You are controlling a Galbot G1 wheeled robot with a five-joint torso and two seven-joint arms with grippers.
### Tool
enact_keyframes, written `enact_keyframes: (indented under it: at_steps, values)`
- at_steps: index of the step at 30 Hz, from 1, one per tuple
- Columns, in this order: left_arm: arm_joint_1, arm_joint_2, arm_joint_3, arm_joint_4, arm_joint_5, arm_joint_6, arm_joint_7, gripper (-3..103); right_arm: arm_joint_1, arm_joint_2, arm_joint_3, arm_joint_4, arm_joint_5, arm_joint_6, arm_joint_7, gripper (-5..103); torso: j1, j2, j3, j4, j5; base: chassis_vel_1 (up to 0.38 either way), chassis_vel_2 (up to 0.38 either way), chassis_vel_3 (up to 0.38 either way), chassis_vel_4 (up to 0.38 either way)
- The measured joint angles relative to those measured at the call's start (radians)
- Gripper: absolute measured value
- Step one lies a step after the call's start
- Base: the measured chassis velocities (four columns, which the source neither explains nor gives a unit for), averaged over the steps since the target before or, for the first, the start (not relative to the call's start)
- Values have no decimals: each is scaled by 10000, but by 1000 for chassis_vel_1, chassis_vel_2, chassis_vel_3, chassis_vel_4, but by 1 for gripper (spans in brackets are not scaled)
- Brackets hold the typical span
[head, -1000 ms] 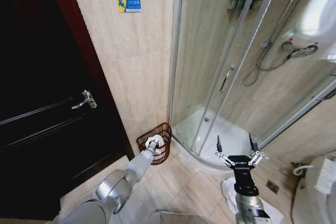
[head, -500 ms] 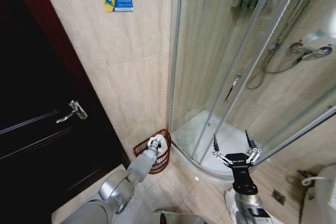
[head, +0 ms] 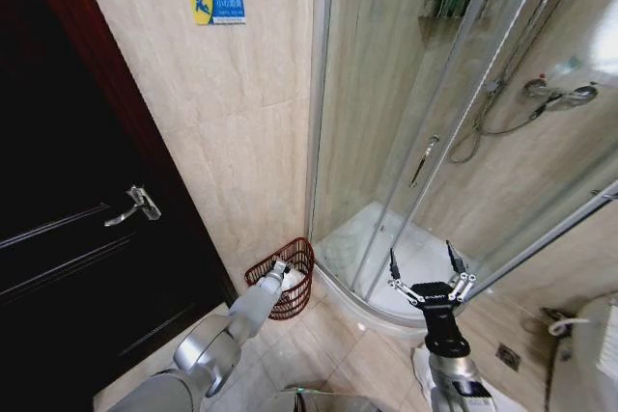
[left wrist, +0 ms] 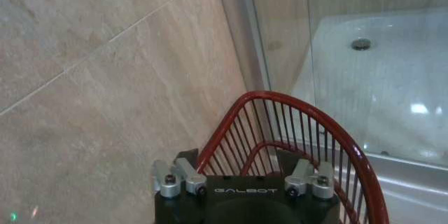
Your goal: Discard the used towel into the hamper.
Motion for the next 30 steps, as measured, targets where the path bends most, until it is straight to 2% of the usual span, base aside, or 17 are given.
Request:
enact_keyframes:
  at_steps: [2, 3, 5, 6, 8, 9, 13, 15, 16, 19, 20, 21, 23, 24, 26, 28, 30]
  values:
    - [101, 118, 26, -194, 8, -141, 152, 86, -23, 0, 10, 1, 6, 0, 19, 100, 0, 0, 0, -1, -2, 0, 0, 0, 0]
    - [101, 118, 26, -194, 8, -141, 152, 86, -23, 0, 10, 1, 6, 0, 19, 100, 0, 0, 0, -1, -2, 0, 0, 0, 0]
    - [392, 543, 262, -834, -628, -356, 647, 96, -57, 0, 36, 26, 20, -1, 59, 100, -2, 0, 0, -2, -3, 0, 0, 0, 0]
    - [392, 543, 262, -834, -628, -356, 647, 96, -57, 0, 36, 26, 20, -1, 59, 100, -2, 0, 0, -2, -3, 0, 0, 0, 0]
    - [814, 1118, 375, -1672, -1183, -706, 1275, 100, -98, 0, 49, 89, 71, 0, 76, 100, -2, 0, -1, 2, -2, 0, 0, 0, 0]
    - [814, 1118, 375, -1672, -1183, -706, 1275, 100, -98, 0, 49, 89, 71, 0, 76, 100, -2, 0, -1, 2, -2, 0, 0, 0, 0]
    - [1615, 1989, 476, -3513, -2067, -813, 1866, 100, -167, 0, 87, 176, 107, 0, 123, 100, -2, -1, -1, 0, -4, 0, 0, 0, 0]
    - [2258, 2556, 519, -4994, -2773, -409, 1998, 100, -192, 0, 101, 243, 111, -1, 172, 100, -2, -1, -1, -2, -3, 0, 0, 0, 0]
    - [2258, 2556, 519, -4994, -2773, -409, 1998, 100, -192, 0, 101, 243, 111, -1, 172, 100, -2, -1, -1, -2, -3, 0, 0, 0, 0]
    - [3391, 3361, 302, -7286, -3509, 295, 1973, 100, -190, 0, 94, 413, 132, -81, 209, 100, -3, -1, -1, -1, -5, 0, 0, 0, 0]
    - [3391, 3361, 302, -7286, -3509, 295, 1973, 100, -190, 0, 94, 413, 132, -81, 209, 100, -3, -1, -1, -1, -5, 0, 0, 0, 0]
    - [3718, 3567, 174, -7970, -3640, 454, 1925, 100, -183, 0, 88, 459, 136, -128, 215, 100, -3, -1, -1, 4, 0, 0, 0, 0, 0]
    - [4453, 4033, -206, -9302, -3872, 819, 1836, 100, -170, 0, 87, 585, 176, -224, 230, 100, -3, 0, -1, -3, -4, 0, 0, 0, 0]
    - [4453, 4033, -206, -9302, -3872, 819, 1836, 100, -170, 0, 87, 585, 176, -224, 230, 100, -3, 0, -1, -3, -4, 0, 0, 0, 0]
    - [5246, 4455, -626, -10468, -3936, 1219, 1683, 100, -170, 1, 133, 700, 287, -341, 241, 100, -3, -1, -1, 5, -2, 0, 0, 0, 0]
    - [5894, 4715, -1076, -11406, -4006, 1528, 1570, 100, -148, 1, 221, 787, 429, -459, 263, 100, -3, 0, -1, 2, -3, 0, 0, 0, 0]
    - [6276, 4813, -1324, -11896, -4058, 1639, 1505, 100, -139, 1, 272, 843, 519, -545, 326, 100, -3, 0, -1, 0, -2, 0, 0, 0, 0]
